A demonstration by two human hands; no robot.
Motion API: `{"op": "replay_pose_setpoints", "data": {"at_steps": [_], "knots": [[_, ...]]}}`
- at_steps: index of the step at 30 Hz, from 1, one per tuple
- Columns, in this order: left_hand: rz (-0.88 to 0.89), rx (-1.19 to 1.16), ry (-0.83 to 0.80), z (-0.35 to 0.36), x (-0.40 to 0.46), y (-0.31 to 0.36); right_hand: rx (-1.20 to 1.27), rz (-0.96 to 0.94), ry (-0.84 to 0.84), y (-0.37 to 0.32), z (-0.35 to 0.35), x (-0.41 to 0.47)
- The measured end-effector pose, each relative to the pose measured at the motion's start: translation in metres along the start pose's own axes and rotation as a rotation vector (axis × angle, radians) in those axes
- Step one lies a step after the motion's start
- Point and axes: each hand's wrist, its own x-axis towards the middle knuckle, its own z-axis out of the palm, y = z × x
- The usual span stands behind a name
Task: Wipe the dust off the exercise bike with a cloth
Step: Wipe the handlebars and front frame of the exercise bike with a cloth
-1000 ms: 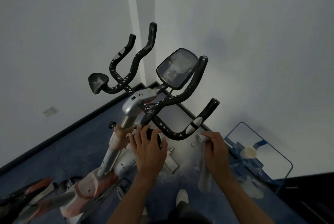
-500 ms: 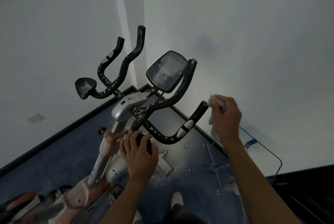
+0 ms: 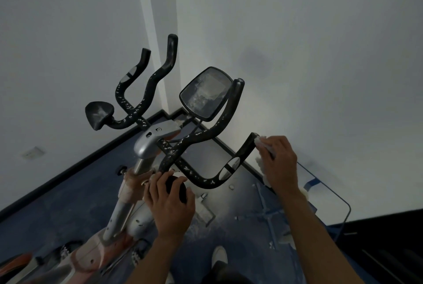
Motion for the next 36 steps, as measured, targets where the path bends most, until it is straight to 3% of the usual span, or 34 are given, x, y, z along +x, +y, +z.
{"op": "replay_pose_setpoints", "data": {"at_steps": [3,8,13,18,22,27,32,36], "knots": [[0.011,0.003,0.003,0.0,0.0,0.0,-0.026,-0.015,0.093,-0.003,0.0,0.001],[0.009,0.004,0.0,0.001,0.0,0.0,-0.01,-0.021,0.022,0.003,0.008,-0.007],[0.014,0.001,0.013,0.001,0.001,0.0,0.072,0.113,0.128,-0.005,0.005,0.002],[0.02,-0.002,0.021,0.001,0.001,0.0,0.083,0.15,0.035,0.001,0.005,0.001],[0.027,-0.001,0.014,0.0,0.001,-0.001,0.095,0.166,0.11,-0.001,0.0,0.012],[0.027,0.003,0.003,0.002,0.001,-0.003,0.078,0.019,-0.098,0.0,-0.001,0.022],[0.026,-0.004,0.008,0.002,0.001,-0.003,0.024,0.027,-0.06,0.0,-0.01,0.033],[0.029,-0.003,0.016,0.002,0.001,-0.003,0.021,0.024,-0.187,0.004,-0.005,0.035]]}}
